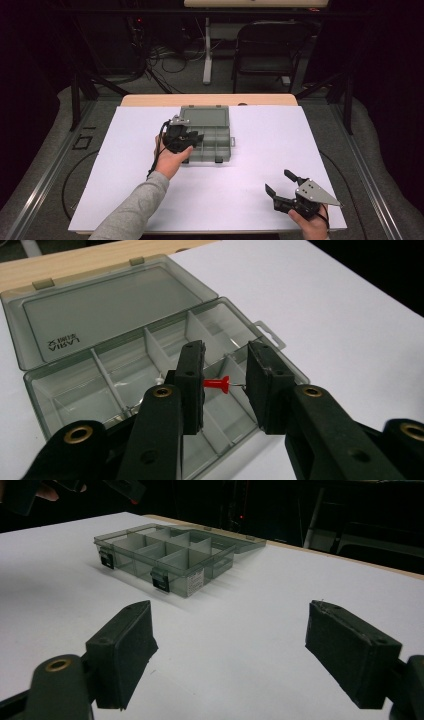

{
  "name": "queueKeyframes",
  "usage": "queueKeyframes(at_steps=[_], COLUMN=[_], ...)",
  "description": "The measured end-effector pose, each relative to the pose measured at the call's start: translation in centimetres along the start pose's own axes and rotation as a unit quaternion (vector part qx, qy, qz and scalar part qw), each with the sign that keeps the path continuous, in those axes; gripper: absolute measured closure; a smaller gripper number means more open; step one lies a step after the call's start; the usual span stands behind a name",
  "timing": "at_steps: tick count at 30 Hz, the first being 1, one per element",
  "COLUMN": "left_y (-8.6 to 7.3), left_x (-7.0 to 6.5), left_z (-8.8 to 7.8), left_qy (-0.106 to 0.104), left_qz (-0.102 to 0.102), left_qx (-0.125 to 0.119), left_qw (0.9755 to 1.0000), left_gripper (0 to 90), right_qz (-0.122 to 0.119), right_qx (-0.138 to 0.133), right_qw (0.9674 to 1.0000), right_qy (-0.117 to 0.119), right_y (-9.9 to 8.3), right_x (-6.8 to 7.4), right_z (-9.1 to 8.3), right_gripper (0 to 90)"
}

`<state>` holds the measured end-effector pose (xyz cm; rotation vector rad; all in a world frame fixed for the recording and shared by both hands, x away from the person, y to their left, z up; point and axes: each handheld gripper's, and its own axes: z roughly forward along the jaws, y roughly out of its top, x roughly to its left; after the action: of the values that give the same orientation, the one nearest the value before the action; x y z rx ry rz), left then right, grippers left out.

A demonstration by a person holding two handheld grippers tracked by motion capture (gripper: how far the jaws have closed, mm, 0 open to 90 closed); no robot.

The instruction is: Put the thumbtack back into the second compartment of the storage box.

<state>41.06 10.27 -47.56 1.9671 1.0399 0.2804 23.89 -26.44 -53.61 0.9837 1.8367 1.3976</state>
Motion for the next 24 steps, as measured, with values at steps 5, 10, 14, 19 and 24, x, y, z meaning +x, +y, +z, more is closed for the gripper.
queueKeyframes(at_steps=[5,10,14,19,24], left_y=[0.2,0.4,0.6,0.8,0.9], left_x=[1.2,2.7,3.2,3.2,3.3], left_z=[1.5,3.2,4.1,5.0,5.4], left_qy=[0.019,0.038,0.046,0.063,0.069], left_qz=[-0.021,-0.055,-0.074,-0.074,-0.077], left_qx=[0.01,0.024,0.025,0.032,0.035], left_qw=[0.9995,0.9975,0.9959,0.9948,0.994], left_gripper=[69.2,69.2,69.2,69.2,69.2], right_qz=[-0.001,0.0,0.0,0.001,-0.001], right_qx=[-0.001,-0.002,-0.002,-0.002,-0.002], right_qw=[1.0,1.0,1.0,1.0,1.0], right_qy=[0.002,0.001,0.004,0.003,0.005], right_y=[0.0,0.0,0.0,0.0,0.0], right_x=[-0.1,-0.1,0.0,-0.1,-0.1], right_z=[0.0,-0.2,-0.1,-0.1,-0.1], right_gripper=[18.9,18.9,18.9,18.9,18.9])
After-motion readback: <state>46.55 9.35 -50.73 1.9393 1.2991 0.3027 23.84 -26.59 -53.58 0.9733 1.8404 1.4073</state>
